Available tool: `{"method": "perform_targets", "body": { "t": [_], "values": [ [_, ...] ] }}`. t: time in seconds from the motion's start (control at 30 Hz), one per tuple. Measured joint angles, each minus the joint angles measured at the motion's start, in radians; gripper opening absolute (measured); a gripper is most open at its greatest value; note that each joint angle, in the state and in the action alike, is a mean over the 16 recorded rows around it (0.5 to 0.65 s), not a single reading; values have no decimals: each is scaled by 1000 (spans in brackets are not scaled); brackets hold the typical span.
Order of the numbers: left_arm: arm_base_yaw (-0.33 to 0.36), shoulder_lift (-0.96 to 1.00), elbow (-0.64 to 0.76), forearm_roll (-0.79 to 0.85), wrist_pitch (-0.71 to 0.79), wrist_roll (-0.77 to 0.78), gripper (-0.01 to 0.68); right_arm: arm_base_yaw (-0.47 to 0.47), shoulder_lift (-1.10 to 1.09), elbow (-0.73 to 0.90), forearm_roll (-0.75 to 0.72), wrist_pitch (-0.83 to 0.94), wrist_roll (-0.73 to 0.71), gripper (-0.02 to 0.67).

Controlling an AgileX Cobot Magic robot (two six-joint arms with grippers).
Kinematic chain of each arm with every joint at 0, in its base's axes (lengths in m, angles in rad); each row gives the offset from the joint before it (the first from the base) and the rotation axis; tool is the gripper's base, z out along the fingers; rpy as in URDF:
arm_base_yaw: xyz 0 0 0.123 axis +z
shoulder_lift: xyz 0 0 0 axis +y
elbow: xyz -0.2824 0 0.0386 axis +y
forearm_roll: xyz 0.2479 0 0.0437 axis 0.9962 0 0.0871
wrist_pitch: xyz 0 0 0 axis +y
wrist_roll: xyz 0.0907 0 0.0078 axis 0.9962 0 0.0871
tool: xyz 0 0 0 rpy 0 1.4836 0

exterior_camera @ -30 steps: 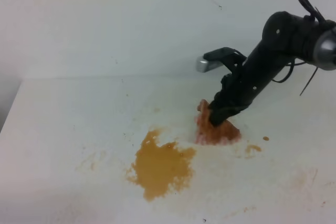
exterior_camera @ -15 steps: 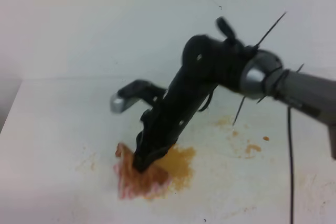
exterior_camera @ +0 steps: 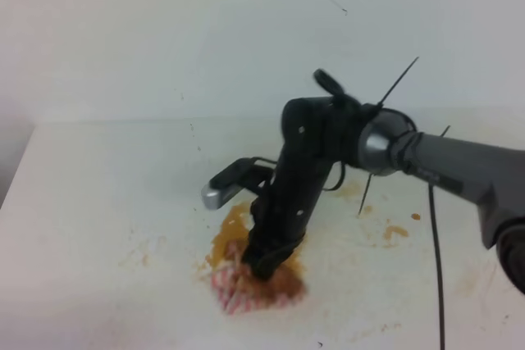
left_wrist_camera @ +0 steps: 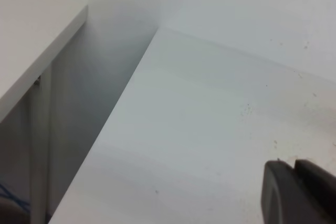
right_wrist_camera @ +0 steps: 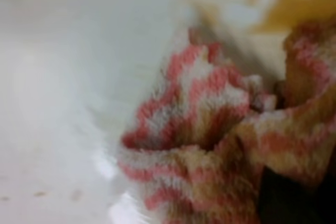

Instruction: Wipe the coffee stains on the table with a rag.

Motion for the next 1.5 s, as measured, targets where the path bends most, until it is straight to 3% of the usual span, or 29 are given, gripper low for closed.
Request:
{"method": "perform_targets", "body": {
  "t": [0.27, 0.5, 0.97, 1.23, 1.5],
  "values": [
    [0, 0, 0, 0, -1, 0, -3, -116, 0, -3, 3, -4, -10, 51],
    [0, -2, 2, 0, -1, 0, -3, -163, -31, -2, 98, -15, -85, 51],
    [0, -2, 2, 0, -2, 0, -3, -17, -55, -3, 309, -154, -230, 50],
    [0, -2, 2, 0, -2, 0, -2, 34, 13, -5, 233, -253, -176, 50],
    [0, -2, 2, 0, -1, 0, -3, -15, 42, -10, 114, -314, -18, 50]
  ]
}}
